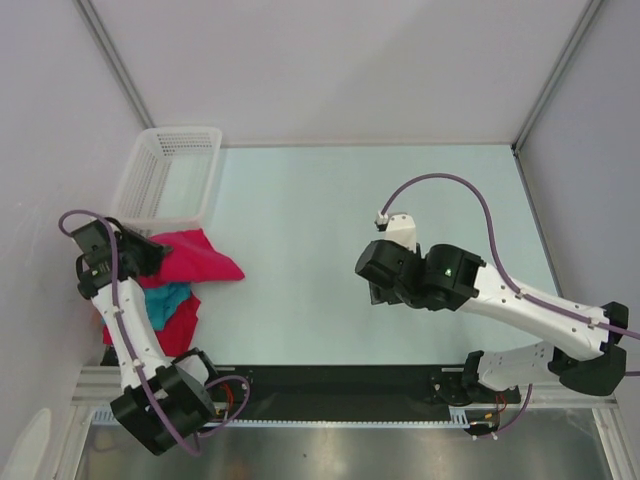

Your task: Fold and stack the t-shirts

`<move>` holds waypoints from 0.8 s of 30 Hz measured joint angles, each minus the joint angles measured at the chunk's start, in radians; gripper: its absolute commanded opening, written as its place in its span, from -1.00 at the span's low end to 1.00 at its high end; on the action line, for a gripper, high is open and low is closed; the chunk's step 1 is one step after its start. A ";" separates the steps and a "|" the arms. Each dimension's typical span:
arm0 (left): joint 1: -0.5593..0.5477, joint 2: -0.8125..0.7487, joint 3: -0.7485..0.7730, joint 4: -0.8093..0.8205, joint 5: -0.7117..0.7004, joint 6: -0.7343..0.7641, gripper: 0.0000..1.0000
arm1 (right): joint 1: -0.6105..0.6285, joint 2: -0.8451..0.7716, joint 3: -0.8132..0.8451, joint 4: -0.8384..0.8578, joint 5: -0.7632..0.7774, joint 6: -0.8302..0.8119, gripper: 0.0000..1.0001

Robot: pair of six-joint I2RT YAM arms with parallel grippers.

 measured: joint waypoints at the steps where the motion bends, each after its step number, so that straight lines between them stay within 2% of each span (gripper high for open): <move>1: 0.023 0.006 0.008 -0.010 0.013 0.006 -1.00 | 0.000 0.005 0.006 0.001 0.000 -0.006 0.19; 8: 0.061 0.166 0.223 -0.027 0.134 0.013 -1.00 | -0.014 0.037 0.081 0.016 0.002 -0.051 0.19; 15: 0.057 0.345 0.551 -0.020 0.240 0.017 -1.00 | -0.042 0.078 0.127 0.043 0.001 -0.092 0.19; 18: 0.062 0.336 0.548 -0.017 0.258 0.030 -1.00 | -0.042 0.092 0.129 0.055 0.000 -0.097 0.19; 24: 0.097 0.309 0.360 -0.026 0.269 0.073 -1.00 | -0.042 0.101 0.129 0.060 -0.002 -0.106 0.19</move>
